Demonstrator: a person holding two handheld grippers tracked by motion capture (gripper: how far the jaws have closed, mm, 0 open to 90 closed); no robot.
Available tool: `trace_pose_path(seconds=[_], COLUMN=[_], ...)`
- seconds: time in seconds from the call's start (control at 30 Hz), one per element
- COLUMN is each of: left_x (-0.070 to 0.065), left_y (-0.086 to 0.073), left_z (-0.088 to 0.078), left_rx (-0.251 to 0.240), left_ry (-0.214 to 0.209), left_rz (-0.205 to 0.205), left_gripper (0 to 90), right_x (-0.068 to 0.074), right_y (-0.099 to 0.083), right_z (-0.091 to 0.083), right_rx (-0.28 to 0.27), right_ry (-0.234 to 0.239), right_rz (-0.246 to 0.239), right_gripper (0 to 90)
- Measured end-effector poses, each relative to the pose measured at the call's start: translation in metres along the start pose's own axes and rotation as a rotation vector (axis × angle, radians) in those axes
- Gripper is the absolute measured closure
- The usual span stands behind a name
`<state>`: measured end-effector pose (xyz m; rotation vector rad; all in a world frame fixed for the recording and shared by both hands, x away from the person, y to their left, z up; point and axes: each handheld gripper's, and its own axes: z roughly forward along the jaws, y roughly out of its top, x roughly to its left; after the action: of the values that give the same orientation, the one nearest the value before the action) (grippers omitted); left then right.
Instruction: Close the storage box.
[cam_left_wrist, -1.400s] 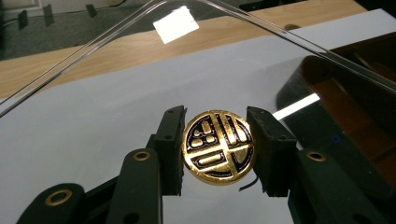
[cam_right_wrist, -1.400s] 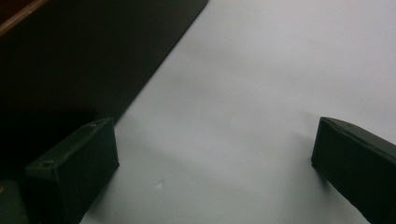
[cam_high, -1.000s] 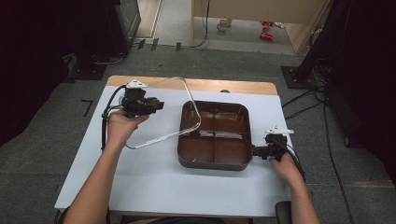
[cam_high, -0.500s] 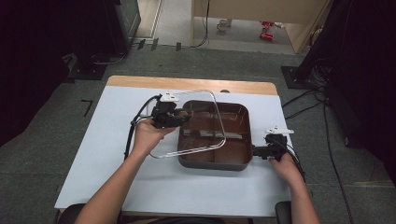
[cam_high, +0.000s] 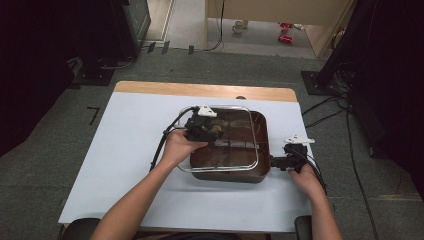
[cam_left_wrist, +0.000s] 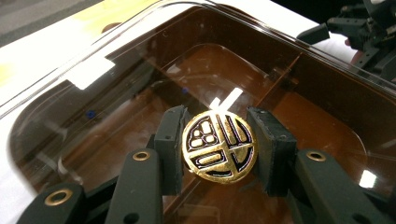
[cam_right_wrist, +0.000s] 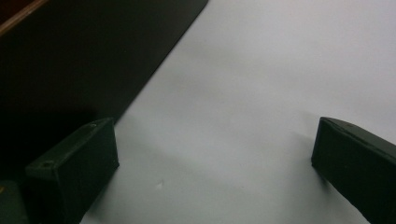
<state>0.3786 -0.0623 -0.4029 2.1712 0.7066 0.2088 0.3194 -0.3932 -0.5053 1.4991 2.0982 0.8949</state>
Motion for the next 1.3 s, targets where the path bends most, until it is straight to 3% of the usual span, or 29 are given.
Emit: trace_pose_path(seconds=[0.13, 0.27, 0.67, 0.87, 1.2, 1.3], left_x=[-0.007, -0.007, -0.018, -0.021, -0.021, -0.019], left_y=[0.006, 0.01, 0.016, 0.014, 0.013, 0.013], left_z=[0.012, 0.021, 0.044, 0.049, 0.049, 0.049], left_rx=[0.026, 0.04, 0.077, 0.084, 0.078, 0.076], left_ry=[0.005, -0.035, -0.026, -0.044, -0.035, -0.057], left_rz=[0.055, 0.042, 0.068, 0.061, 0.086, 0.071], left_gripper=[59.8, 59.8, 59.8, 59.7, 58.9, 57.9], right_x=[0.0, 0.0, 0.0, 0.0, 0.0, 0.0], right_y=[0.0, 0.0, 0.0, 0.0, 0.0, 0.0], right_z=[0.0, 0.0, 0.0, 0.0, 0.0, 0.0], right_rx=[-0.001, -0.001, 0.0, 0.001, 0.0, 0.001], right_ry=[0.0, 0.0, 0.0, 0.0, 0.0, 0.0], right_rz=[0.0, 0.001, 0.001, 0.001, 0.001, 0.001], right_gripper=[0.1, 0.1, 0.1, 0.1, 0.1, 0.1])
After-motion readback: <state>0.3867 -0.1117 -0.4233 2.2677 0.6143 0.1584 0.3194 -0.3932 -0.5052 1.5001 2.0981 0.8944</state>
